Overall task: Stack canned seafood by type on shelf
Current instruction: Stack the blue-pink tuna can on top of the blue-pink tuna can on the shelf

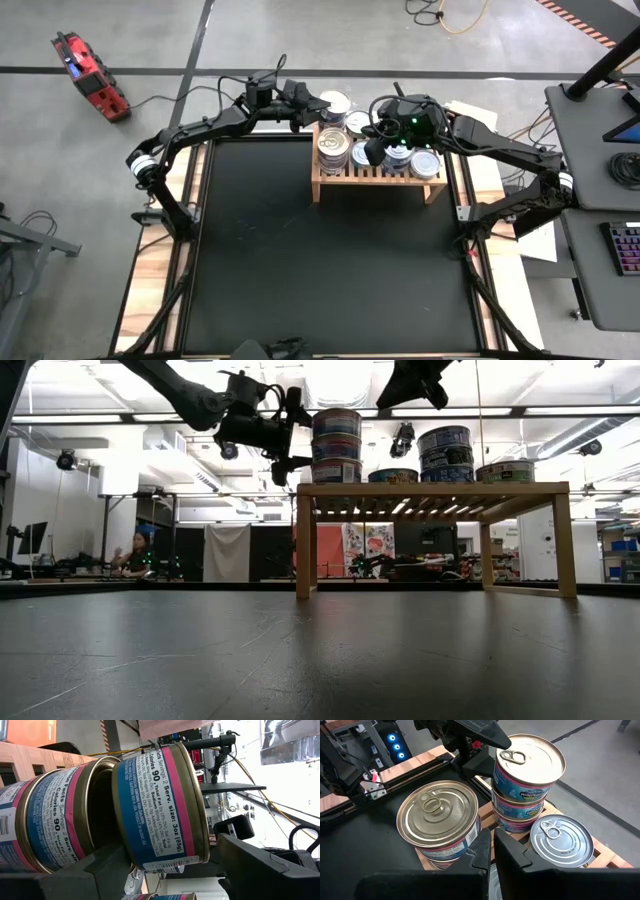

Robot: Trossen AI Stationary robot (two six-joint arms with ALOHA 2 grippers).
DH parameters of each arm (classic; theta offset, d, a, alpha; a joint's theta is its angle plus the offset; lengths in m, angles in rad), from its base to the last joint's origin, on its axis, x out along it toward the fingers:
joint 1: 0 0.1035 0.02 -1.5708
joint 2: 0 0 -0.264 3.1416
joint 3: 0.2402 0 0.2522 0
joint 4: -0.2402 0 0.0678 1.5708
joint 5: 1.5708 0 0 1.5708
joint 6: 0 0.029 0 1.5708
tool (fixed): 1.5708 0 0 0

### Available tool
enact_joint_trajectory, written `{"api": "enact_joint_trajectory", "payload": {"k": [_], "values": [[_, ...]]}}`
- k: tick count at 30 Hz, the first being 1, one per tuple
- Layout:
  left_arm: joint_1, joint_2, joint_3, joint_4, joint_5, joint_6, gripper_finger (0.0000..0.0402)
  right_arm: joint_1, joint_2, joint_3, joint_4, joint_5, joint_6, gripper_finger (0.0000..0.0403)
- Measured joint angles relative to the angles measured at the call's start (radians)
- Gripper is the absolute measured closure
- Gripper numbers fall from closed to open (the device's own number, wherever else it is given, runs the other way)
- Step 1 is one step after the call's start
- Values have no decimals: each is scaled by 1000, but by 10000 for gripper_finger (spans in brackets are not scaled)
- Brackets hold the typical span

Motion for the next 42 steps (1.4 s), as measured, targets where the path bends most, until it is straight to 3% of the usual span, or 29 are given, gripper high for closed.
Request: {"api": "enact_joint_trajectory", "payload": {"k": [9, 24, 42], "values": [[0, 0, 0, 0, 6, -2, 125, 0, 0, 0, 0, 0, 0, 390], [0, 0, 0, 5, 28, -6, 78, 0, 0, 0, 0, 0, 0, 390], [0, 0, 1, 2, 28, -87, 78, 0, 0, 0, 0, 0, 9, 390]]}}
